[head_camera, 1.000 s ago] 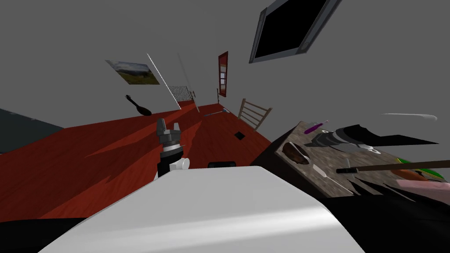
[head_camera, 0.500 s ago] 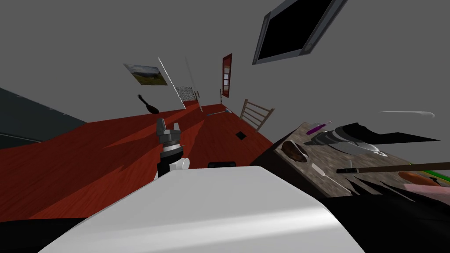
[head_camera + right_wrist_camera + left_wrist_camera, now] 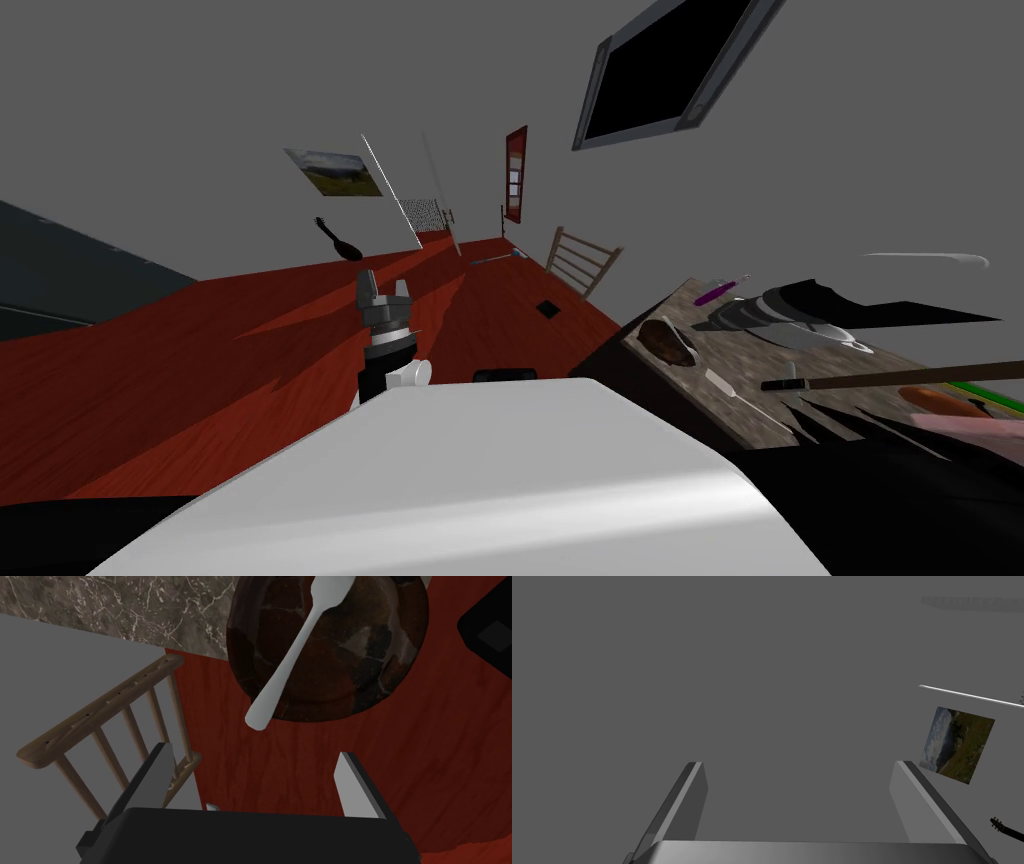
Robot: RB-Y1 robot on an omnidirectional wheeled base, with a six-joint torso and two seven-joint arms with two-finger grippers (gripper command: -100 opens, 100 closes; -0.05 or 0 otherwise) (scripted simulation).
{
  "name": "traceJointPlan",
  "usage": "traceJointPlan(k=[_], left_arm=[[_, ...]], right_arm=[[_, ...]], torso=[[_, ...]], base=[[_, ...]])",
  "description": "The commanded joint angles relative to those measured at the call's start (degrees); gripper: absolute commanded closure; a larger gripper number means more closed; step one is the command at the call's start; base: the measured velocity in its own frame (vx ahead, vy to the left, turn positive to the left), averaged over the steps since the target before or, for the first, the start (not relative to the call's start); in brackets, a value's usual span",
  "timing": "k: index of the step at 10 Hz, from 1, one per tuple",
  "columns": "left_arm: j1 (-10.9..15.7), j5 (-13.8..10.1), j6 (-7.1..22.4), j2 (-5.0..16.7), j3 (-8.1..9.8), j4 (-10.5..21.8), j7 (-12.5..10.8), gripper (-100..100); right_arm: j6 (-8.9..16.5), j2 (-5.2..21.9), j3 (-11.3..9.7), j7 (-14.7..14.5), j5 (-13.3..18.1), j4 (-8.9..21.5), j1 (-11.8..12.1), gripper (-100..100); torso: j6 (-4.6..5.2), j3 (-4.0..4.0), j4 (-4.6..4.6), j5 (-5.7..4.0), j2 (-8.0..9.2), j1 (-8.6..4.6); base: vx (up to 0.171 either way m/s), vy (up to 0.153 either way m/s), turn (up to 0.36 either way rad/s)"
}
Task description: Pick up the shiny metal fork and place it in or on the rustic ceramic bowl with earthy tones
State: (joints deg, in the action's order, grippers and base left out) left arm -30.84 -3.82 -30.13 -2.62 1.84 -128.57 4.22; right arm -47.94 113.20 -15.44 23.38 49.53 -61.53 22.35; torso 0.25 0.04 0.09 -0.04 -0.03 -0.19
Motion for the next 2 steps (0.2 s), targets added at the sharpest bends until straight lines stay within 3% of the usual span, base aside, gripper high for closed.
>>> traceJointPlan(k=[1, 2], left_arm=[[0.0, 0.0, 0.0, 0.0, 0.0, 0.0, 0.0, 0], [0.0, 0.0, 0.0, 0.0, 0.0, 0.0, 0.0, 0]], right_arm=[[0.0, 0.0, 0.0, 0.0, 0.0, 0.0, 0.0, 0], [0.0, 0.0, 0.0, 0.0, 0.0, 0.0, 0.0, 0]], torso=[[0.0, 0.0, 0.0, 0.0, 0.0, 0.0], [0.0, 0.0, 0.0, 0.0, 0.0, 0.0]], base=[[0.0, 0.0, 0.0], [0.0, 0.0, 0.0]])
